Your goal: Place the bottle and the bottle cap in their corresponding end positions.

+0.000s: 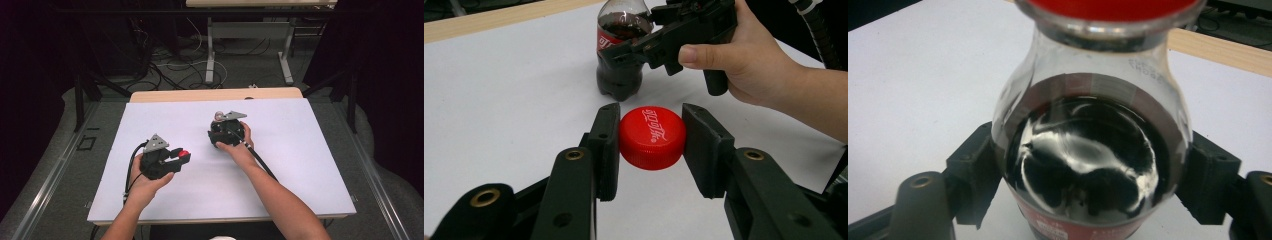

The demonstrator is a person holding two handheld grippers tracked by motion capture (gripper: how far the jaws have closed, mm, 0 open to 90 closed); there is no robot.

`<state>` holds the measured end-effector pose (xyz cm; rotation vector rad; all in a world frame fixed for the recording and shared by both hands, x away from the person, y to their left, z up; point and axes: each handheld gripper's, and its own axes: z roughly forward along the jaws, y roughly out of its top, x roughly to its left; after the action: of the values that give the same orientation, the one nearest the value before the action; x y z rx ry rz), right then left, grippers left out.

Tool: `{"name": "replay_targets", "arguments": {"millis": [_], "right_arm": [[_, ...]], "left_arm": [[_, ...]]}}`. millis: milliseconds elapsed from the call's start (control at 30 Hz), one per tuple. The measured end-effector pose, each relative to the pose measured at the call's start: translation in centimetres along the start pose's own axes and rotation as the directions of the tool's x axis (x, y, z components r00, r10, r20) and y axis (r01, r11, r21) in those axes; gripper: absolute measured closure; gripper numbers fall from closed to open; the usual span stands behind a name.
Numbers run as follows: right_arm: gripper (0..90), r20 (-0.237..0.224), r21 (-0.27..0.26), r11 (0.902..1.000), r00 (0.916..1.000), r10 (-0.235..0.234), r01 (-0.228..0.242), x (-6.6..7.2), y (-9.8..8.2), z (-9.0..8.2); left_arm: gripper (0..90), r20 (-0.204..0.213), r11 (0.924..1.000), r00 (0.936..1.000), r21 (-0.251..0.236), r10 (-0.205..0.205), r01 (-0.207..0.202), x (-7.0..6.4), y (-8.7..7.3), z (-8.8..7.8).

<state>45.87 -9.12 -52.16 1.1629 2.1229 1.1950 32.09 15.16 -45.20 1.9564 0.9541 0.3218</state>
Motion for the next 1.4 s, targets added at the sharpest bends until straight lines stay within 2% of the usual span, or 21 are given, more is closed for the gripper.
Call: {"name": "replay_targets", "arguments": {"millis": [33,67,100,133,200,433,567,733,767,833,900,967,1067,1133,1167,1300,1333,1400], "right_arm": [[21.1,-0.007,-0.001,0.9999,0.9999,0.016,-0.016,0.1,0.0,-0.1],[20.0,-0.005,0.004,0.9999,0.9999,0.012,-0.012,0.0,-0.1,-0.2],[19.2,-0.012,0.005,0.9998,0.9997,0.021,-0.021,0.0,-0.2,-0.3],[18.7,-0.008,0.007,0.9999,0.9999,0.011,-0.011,-0.2,-0.3,-0.5],[17.3,-0.017,0.006,0.9998,0.9996,0.021,-0.021,-0.2,-0.5,-0.9],[15.4,-0.008,0.019,0.9994,0.9996,0.028,-0.028,-1.0,-1.5,-2.8],[14.9,-0.007,0.036,0.9973,0.9979,0.065,-0.065,-1.5,-2.0,-4.0],[12.9,-0.003,0.054,0.9970,0.9985,0.055,-0.055,-2.2,-2.8,-5.4],[12.6,0.003,0.058,0.9969,0.9985,0.054,-0.054,-2.3,-3.0,-5.8],[11.0,0.008,0.060,0.9973,0.9991,0.041,-0.041,-2.6,-3.5,-6.5],[9.0,0.007,0.058,0.9974,0.9990,0.043,-0.043,-2.8,-4.1,-7.1],[6.4,0.009,0.055,0.9974,0.9989,0.046,-0.047,-2.8,-4.6,-7.8],[2.2,0.019,0.057,0.9979,0.9994,0.028,-0.029,-3.0,-5.4,-8.8],[0.0,0.024,0.053,0.9979,0.9990,0.037,-0.038,-3.1,-5.9,-9.6],[0.0,0.029,0.053,0.9980,0.9990,0.034,-0.035,-3.2,-6.2,-10.0],[0.0,0.061,0.057,0.9979,0.9978,0.025,-0.029,-3.5,-7.3,-11.3],[0.0,0.064,0.053,0.9979,0.9975,0.032,-0.036,-3.5,-7.5,-11.6],[0.0,0.067,0.049,0.9976,0.9967,0.046,-0.050,-3.7,-8.0,-12.1]], "left_arm": [[61.6,0.002,1.0000,1.0000,0.007,0.002,-0.002,0.0,0.0,0.1],[61.6,-0.007,1.0000,1.0000,-0.007,-0.001,0.001,-0.1,-0.1,0.3],[61.6,0.007,0.9999,1.0000,0.014,0.000,0.000,0.0,-0.1,0.3],[61.6,-0.005,1.0000,1.0000,0.003,-0.006,0.006,0.0,-0.2,0.6],[61.6,0.011,0.9997,0.9998,0.017,-0.015,0.015,0.1,-0.3,1.1],[61.6,0.004,0.9991,0.9999,0.041,-0.010,0.009,0.0,-0.7,2.7],[61.6,0.006,0.9989,0.9999,0.046,-0.009,0.008,0.0,-0.8,3.3],[61.6,0.014,0.9987,0.9999,0.049,-0.009,0.009,-0.2,-0.7,4.4],[61.6,0.021,0.9988,0.9998,0.049,0.000,-0.001,-0.3,-0.6,4.8],[61.6,0.050,0.9988,0.9986,0.047,-0.015,0.012,-0.5,-0.6,5.4],[61.6,0.054,0.9986,0.9986,0.053,0.002,-0.005,-0.7,-0.5,6.0],[61.6,0.067,0.9982,0.9977,0.059,-0.001,-0.003,-1.2,-0.5,6.6],[61.6,0.082,0.9975,0.9965,0.067,0.015,-0.020,-1.8,-0.5,7.5],[61.6,0.088,0.9962,0.9955,0.076,0.035,-0.042,-2.0,-0.5,8.1],[61.6,0.092,0.9964,0.9953,0.077,0.029,-0.036,-2.2,-0.5,8.4],[61.6,0.102,0.9950,0.9935,0.081,0.050,-0.058,-2.7,-0.8,9.7],[61.6,0.110,0.9954,0.9932,0.084,0.036,-0.046,-2.8,-1.0,10.2],[61.6,0.114,0.9942,0.9925,0.093,0.044,-0.055,-2.9,-1.5,11.1]]}}
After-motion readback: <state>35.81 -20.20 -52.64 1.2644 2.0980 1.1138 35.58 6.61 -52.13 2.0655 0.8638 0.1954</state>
